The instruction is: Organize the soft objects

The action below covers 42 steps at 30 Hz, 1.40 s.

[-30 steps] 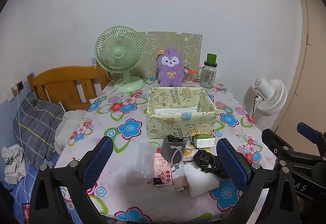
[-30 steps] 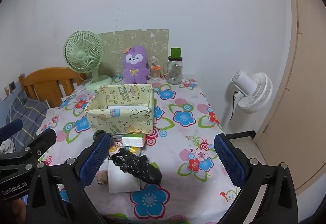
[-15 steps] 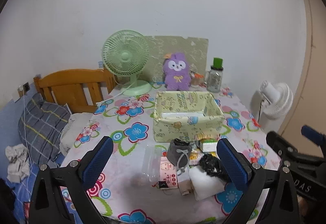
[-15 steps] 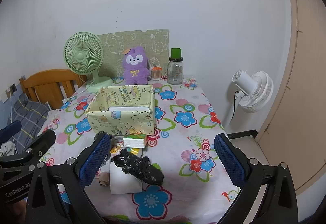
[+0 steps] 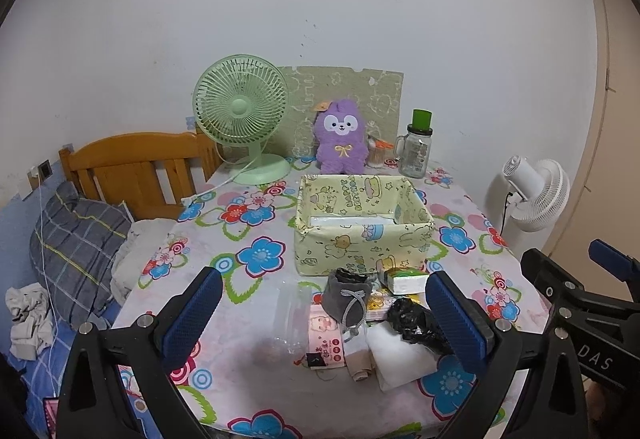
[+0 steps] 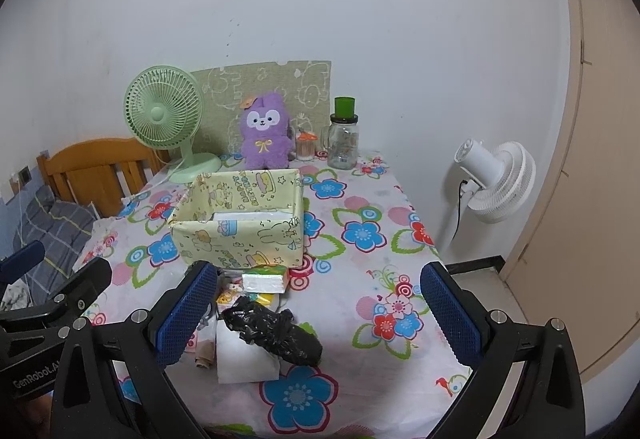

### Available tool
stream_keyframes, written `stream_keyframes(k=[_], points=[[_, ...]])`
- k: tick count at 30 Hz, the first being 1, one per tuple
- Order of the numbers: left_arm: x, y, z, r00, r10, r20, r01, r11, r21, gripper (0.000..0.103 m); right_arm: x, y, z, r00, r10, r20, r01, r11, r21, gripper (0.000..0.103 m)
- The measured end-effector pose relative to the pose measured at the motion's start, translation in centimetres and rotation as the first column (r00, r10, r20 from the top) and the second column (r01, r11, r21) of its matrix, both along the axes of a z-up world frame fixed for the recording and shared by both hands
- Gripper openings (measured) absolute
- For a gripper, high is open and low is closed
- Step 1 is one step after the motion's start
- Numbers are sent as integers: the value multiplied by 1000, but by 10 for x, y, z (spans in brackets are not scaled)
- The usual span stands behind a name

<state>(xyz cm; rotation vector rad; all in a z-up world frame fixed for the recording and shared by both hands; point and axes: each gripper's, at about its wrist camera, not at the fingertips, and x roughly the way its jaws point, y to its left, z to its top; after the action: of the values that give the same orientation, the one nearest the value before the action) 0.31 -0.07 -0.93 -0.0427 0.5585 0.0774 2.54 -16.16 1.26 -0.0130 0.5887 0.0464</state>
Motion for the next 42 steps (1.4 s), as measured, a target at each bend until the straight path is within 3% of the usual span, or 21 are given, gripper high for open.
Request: stream_keyframes(k=[14,24,42], points=[[3,-2,0,1000,-12,-6,12,1000,15,102,-3,-1,3,999,-15,51,16,1000,-19,102],[3,-4,0,1000,-23,-3,23,1000,19,102,0,-5,2,1000,-9,27,8,1000,14,102],[5,-3,2,1000,-28,-9,28,999,16,102,0,-1,4,999,-22,49,23,999,-23,102]])
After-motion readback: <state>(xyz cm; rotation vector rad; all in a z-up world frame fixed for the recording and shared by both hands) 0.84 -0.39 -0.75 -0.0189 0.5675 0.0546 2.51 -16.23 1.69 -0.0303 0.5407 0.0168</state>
